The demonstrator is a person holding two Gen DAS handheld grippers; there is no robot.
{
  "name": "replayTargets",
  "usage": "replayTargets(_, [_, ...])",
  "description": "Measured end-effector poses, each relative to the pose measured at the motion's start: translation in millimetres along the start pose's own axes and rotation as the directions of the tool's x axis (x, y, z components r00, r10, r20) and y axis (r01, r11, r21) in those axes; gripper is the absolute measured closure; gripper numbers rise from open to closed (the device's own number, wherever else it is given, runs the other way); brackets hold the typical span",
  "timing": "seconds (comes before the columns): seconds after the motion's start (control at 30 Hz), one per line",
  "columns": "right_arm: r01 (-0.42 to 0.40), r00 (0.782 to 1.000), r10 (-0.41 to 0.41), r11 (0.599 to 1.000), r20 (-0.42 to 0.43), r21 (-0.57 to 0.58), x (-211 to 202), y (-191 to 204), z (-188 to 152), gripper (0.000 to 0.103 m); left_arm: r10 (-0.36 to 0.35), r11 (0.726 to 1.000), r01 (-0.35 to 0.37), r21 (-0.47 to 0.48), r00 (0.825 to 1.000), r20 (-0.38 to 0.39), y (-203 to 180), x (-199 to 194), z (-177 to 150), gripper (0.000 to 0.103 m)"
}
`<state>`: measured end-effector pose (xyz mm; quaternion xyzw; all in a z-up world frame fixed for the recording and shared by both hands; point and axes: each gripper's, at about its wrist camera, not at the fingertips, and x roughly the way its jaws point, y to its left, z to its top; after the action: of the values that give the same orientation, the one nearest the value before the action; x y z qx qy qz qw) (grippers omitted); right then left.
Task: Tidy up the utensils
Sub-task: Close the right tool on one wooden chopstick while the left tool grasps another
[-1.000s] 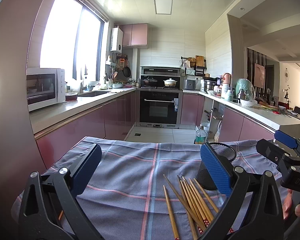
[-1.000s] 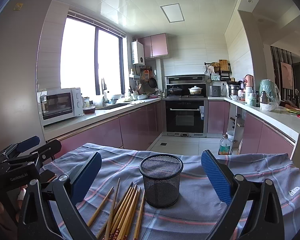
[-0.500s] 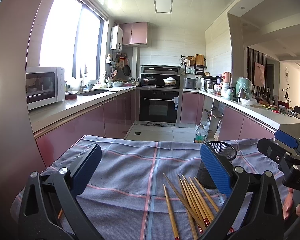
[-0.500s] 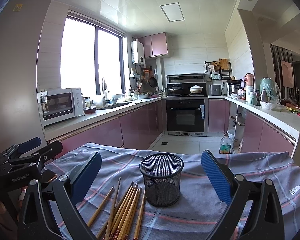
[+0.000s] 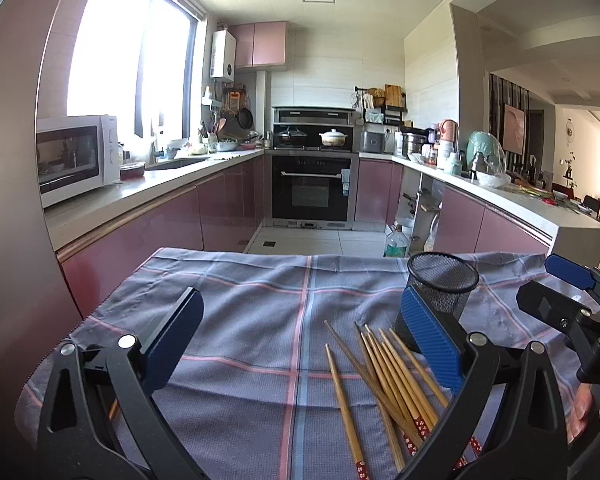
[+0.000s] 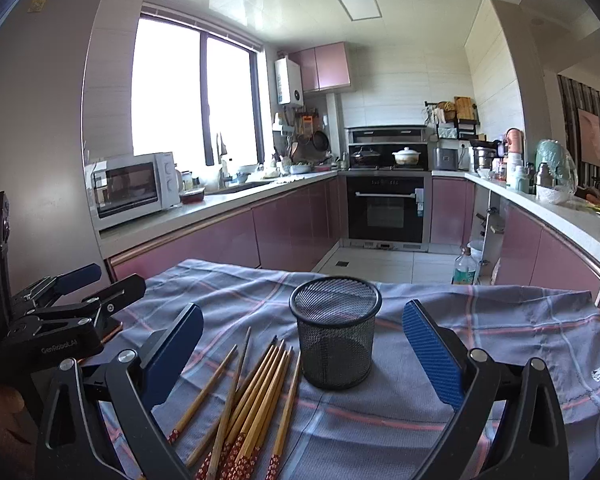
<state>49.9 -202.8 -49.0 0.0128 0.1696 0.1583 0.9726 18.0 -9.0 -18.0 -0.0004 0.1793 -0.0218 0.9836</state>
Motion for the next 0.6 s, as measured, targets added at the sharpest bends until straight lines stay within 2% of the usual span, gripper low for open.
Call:
replayTargets(0.13, [-0.041,0.992,0.040,0.999,-0.118,-0.008,19.0,2.5,-12.4,0.009,-0.012,1.000,0.014,0.018,0.995,-0.097,-0.5,22.1,-11.2,0.008])
replayTargets(0.27, [-0.066,0.973,0.062,0.998,-0.224,-0.015,37.2,3.1,-23.8,0.019,-0.031,0.998,0.039,0.042,0.984,-0.173,-4.0,44.2,-25.0,0.012])
replayTargets(0.4, [-0.079,0.953,0.074,0.997,-0.294,-0.004,49.5,1.7,-34.6,0.023,-0.050,0.997,0.063,0.046,0.969,-0.241,-6.5,64.7,-38.3,0.017])
replayTargets(0.6, [-0.091,0.922,0.087,0.996,-0.378,0.008,67.3,1.4,-46.0,0.042,-0.061,0.992,0.093,0.081,0.940,-0.335,-13.6,87.6,-55.5,0.025])
